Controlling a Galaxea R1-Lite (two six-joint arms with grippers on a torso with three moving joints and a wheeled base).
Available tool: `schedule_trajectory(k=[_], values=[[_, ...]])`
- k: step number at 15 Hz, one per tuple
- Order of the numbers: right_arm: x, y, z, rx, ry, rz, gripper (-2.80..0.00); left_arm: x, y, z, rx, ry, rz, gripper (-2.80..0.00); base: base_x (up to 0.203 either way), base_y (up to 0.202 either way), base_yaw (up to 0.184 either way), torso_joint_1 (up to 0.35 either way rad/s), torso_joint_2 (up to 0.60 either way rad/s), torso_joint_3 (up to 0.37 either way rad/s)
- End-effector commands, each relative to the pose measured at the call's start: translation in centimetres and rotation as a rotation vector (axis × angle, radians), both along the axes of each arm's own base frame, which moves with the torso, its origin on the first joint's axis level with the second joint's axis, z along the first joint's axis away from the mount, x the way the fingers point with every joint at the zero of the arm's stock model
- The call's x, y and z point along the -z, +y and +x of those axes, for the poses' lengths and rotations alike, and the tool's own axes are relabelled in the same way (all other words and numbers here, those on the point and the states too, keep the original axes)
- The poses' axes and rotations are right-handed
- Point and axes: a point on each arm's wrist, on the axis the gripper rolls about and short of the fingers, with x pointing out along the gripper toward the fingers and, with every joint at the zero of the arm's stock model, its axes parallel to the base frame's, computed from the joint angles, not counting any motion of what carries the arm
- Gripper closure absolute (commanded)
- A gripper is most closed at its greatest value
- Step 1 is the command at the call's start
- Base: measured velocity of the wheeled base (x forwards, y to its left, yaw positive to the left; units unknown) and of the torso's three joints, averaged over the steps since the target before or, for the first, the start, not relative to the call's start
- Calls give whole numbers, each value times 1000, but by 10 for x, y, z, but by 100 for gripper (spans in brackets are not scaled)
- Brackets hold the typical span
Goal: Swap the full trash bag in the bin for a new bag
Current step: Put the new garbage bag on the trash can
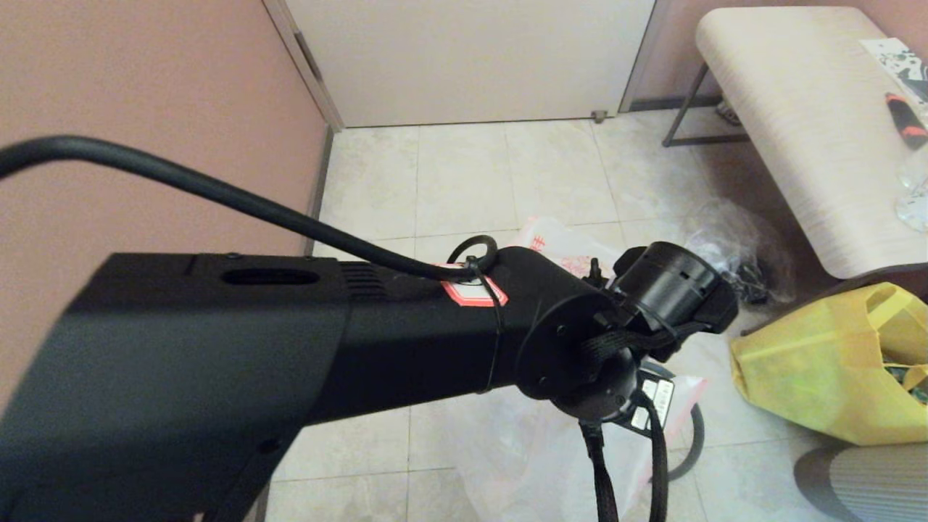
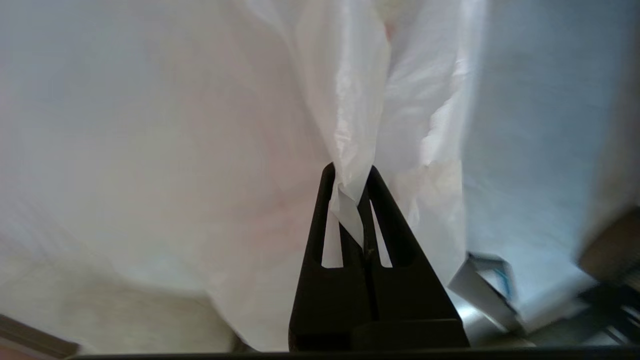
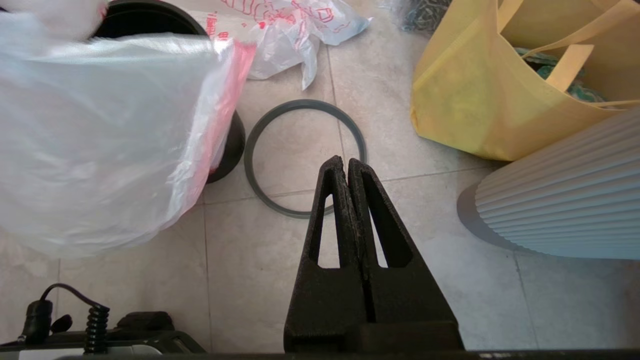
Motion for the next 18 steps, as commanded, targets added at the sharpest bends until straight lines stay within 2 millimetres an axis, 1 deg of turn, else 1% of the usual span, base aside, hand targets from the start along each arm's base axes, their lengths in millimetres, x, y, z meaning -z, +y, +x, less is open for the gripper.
schedule_trajectory(k=[1,2,3,6,8,9,10,11,12,15,17,18], values=[[0,0,0,0,2,1,0,-27,3,-29,40,-11,-57,0,0,0,0,0,0,0],[0,0,0,0,2,1,0,-34,2,-44,66,-4,-73,0,0,0,0,0,0,0],[0,0,0,0,2,1,0,-35,1,-52,81,1,-78,0,0,0,0,0,0,0],[0,0,0,0,2,1,0,-32,-2,-52,89,11,-80,0,0,0,0,0,0,0],[0,0,0,0,2,1,0,-37,-1,-54,109,28,-105,0,0,0,0,0,0,0],[0,0,0,0,2,1,0,-43,1,-56,122,27,-133,0,0,0,0,0,0,0],[0,0,0,1,2,1,0,-40,-2,-54,119,18,-134,0,0,0,0,0,0,0],[0,0,0,0,2,1,0,-26,-9,-44,85,2,-108,0,0,0,0,0,0,0],[0,0,0,0,2,1,0,-5,-15,-25,17,-27,-65,0,0,0,0,0,0,0],[0,0,0,0,2,1,0,58,-16,48,-155,-66,-3,0,0,0,0,0,0,0],[0,0,0,0,2,1,0,88,-18,89,-201,-138,-51,0,0,0,0,0,0,0],[0,0,0,0,2,1,0,103,-19,106,-196,-183,-57,0,0,0,0,0,0,0]])
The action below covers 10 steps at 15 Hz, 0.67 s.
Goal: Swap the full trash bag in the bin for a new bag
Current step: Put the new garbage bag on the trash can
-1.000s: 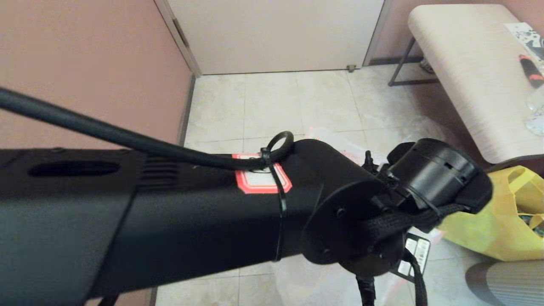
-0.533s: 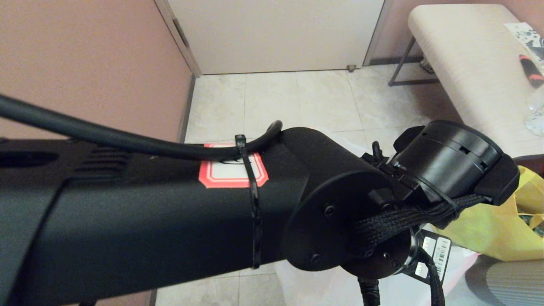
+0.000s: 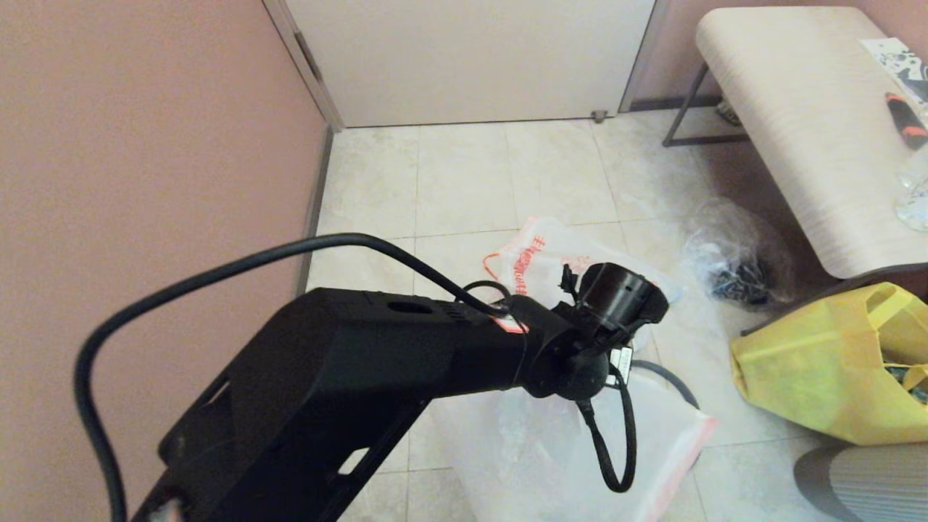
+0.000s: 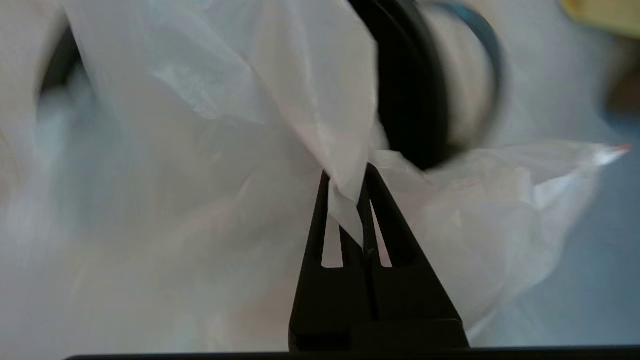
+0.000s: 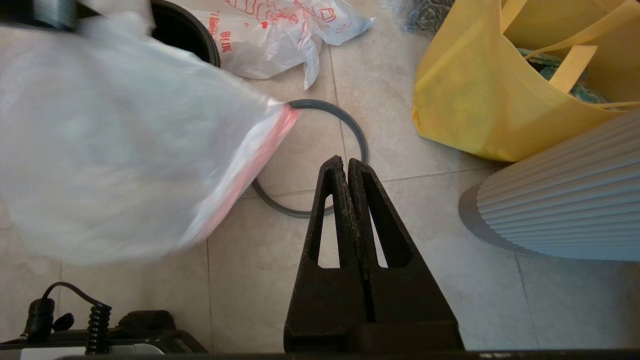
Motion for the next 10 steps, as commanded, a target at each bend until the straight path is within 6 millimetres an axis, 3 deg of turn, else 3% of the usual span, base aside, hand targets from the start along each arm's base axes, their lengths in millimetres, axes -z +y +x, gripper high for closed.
schedule_trajectory(k=[1,4,7,10], values=[[0,0,0,0,2,0,0,52,-4,30,-3,-39,38,0,0,0,0,0,0,0],[0,0,0,0,2,0,0,107,-3,62,49,-162,166,0,0,0,0,0,0,0],[0,0,0,0,2,0,0,148,10,87,62,-236,258,0,0,0,0,0,0,0],[0,0,0,0,2,0,0,160,16,93,52,-230,289,0,0,0,0,0,0,0]])
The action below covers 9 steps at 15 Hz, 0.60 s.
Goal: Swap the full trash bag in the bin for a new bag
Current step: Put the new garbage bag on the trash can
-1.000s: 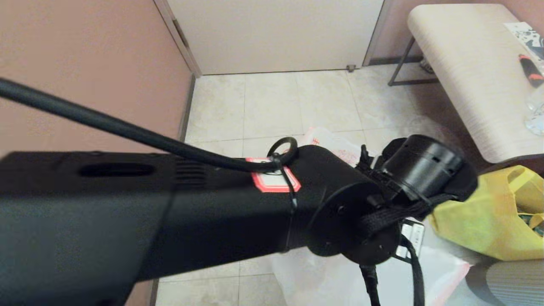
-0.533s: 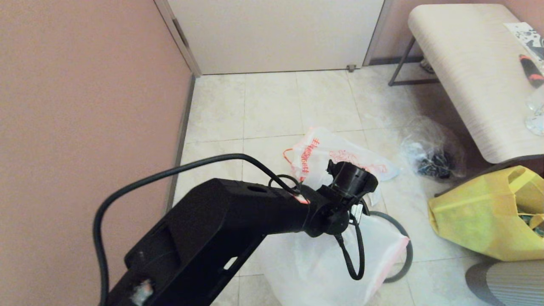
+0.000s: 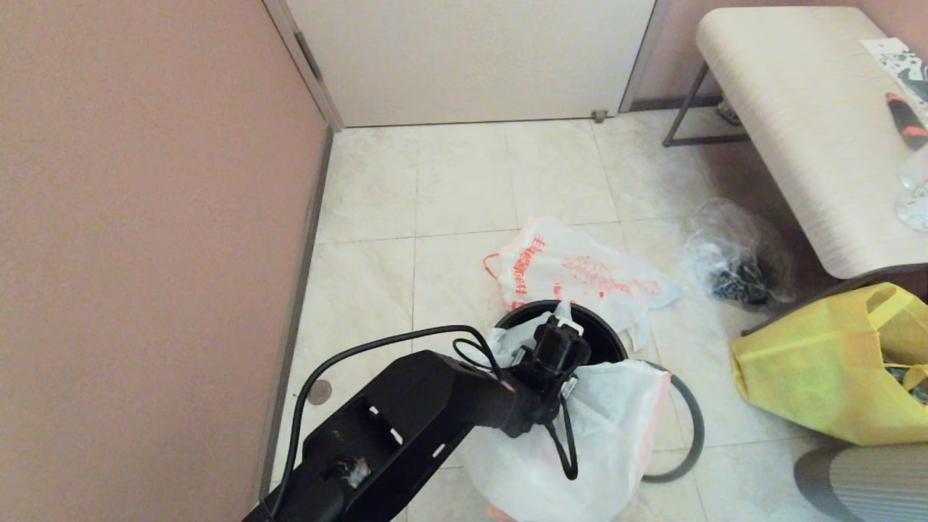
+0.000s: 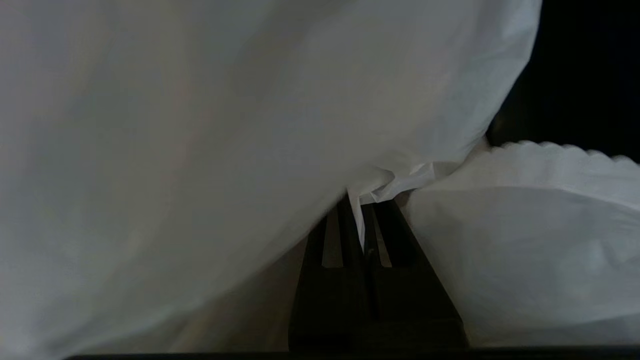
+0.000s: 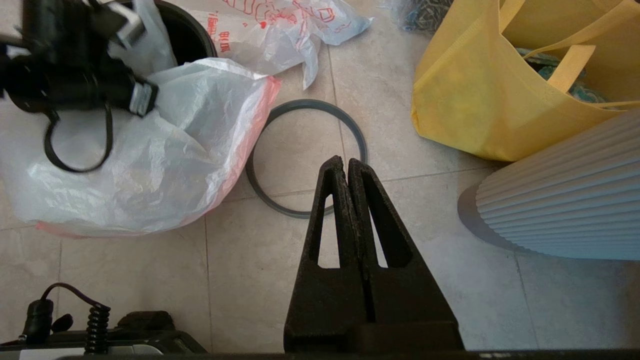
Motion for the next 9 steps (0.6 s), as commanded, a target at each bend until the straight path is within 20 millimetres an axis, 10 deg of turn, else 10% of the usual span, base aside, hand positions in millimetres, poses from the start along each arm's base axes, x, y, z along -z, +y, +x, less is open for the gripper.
schedule_trajectory(k=[1,8,9], values=[[0,0,0,0,2,1,0,20,3,1,3,19,44,0,0,0,0,0,0,0],[0,0,0,0,2,1,0,26,5,3,34,7,107,0,0,0,0,0,0,0],[0,0,0,0,2,1,0,13,2,3,36,-18,80,-280,0,0,0,0,0,0]])
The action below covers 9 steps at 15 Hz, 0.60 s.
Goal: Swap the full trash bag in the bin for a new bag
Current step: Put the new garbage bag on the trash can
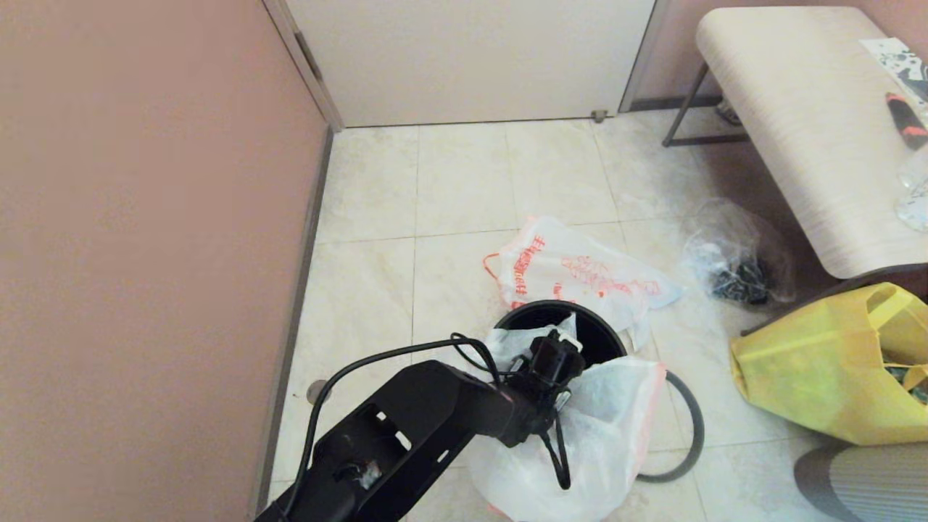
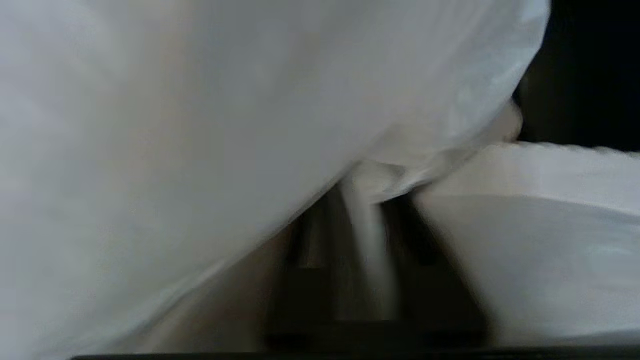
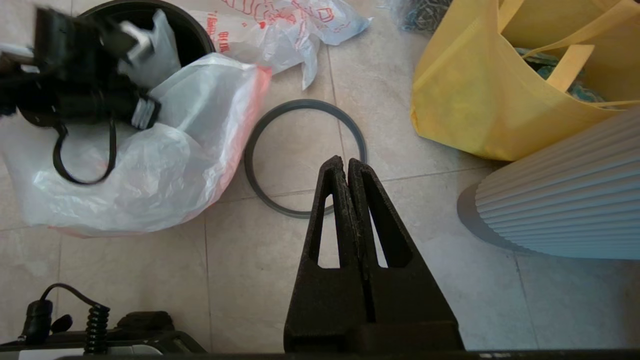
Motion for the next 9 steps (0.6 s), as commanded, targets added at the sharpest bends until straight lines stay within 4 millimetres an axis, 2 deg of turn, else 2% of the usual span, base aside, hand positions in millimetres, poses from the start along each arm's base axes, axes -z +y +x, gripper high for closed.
schedule_trajectory(k=[1,4,7,9], values=[[0,0,0,0,2,0,0,-21,-4,-3,2,-30,-32,-280,0,0,0,0,0,0],[0,0,0,0,2,0,0,-74,-11,-20,-19,-29,-121,-280,0,0,0,0,0,0],[0,0,0,0,2,0,0,-99,-11,-51,-77,132,-132,-280,0,0,0,0,0,0],[0,0,0,0,2,0,0,-111,-6,-63,-127,213,-145,-280,0,0,0,0,0,0]])
